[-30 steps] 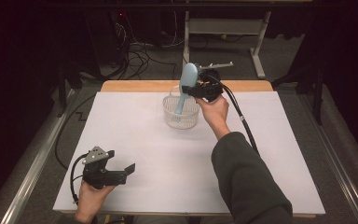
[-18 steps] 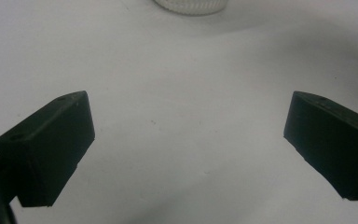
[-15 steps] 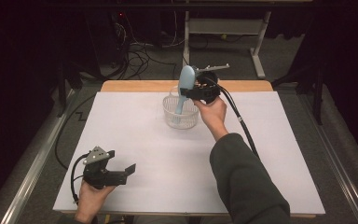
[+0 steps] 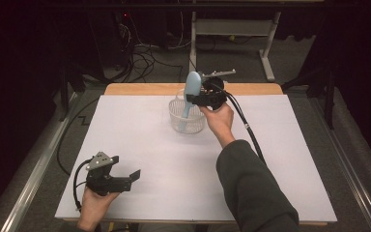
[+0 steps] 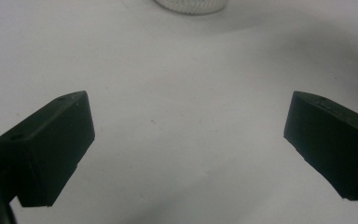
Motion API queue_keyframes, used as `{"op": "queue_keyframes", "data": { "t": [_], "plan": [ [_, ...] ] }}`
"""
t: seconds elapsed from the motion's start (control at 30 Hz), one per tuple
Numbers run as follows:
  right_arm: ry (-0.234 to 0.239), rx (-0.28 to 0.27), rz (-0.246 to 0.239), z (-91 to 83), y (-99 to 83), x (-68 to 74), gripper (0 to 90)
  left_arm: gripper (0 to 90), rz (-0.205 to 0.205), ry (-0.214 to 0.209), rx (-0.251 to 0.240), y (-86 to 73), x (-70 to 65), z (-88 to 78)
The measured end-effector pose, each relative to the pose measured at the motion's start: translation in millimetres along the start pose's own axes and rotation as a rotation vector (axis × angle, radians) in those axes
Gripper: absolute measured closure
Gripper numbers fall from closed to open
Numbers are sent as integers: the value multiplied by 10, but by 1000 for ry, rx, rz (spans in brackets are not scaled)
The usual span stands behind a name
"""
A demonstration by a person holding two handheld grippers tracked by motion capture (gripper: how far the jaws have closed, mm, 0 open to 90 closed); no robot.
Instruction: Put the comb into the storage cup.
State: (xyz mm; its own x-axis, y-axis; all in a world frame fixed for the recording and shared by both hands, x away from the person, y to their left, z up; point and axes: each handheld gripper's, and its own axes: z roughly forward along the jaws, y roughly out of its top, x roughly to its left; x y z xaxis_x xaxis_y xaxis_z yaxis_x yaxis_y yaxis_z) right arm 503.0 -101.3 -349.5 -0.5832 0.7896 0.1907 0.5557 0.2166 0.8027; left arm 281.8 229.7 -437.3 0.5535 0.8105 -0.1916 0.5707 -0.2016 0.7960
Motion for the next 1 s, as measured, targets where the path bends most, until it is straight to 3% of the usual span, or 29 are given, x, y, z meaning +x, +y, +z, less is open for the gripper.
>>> {"op": "queue_keyframes", "data": {
  "t": [1.0],
  "plan": [
    [-30, 48, -16, 0, -36, -26, 439, 11, -9, 0, -1, -4, 11, -1]
  ]
}}
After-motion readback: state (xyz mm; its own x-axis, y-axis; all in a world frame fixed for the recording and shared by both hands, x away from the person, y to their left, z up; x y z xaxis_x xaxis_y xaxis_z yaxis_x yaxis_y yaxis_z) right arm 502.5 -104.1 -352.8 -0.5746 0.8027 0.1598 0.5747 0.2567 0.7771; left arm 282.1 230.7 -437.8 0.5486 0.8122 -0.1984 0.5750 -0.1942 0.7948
